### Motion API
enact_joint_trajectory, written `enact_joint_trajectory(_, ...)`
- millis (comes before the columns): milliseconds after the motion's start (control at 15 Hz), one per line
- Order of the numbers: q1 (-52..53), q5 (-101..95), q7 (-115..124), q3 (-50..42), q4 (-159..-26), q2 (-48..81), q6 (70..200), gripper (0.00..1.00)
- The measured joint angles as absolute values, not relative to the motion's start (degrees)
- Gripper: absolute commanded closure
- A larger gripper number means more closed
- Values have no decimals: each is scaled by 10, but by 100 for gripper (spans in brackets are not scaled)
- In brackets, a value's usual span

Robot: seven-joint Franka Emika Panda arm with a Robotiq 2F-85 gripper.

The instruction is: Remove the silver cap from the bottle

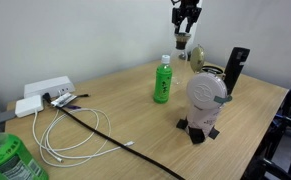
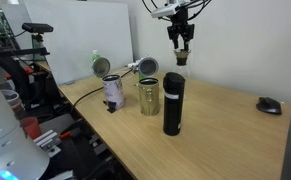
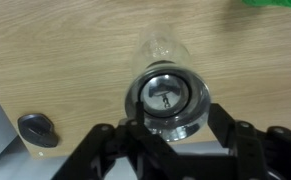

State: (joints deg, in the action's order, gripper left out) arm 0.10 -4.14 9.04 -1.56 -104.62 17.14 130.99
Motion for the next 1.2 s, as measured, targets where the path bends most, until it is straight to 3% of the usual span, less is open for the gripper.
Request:
enact_joint_trajectory(133,1,-41,95,-17,-1045,171,1310,72)
enact_joint_trajectory(333,1,-40,99,-18,-1045,172,1310,77)
enact_joint_trajectory(600,1,-40,102,-19,-1045,176,1310,70)
enact_joint_trajectory(867,1,-40,104,-23,-1045,187,1313,70)
enact_joint_trajectory(933,1,-40,104,-24,-1044,188,1314,73)
enact_joint_trajectory(1067,1,-40,104,-24,-1044,188,1314,95)
enact_joint_trajectory(1200,1,-40,105,-24,-1044,188,1314,100)
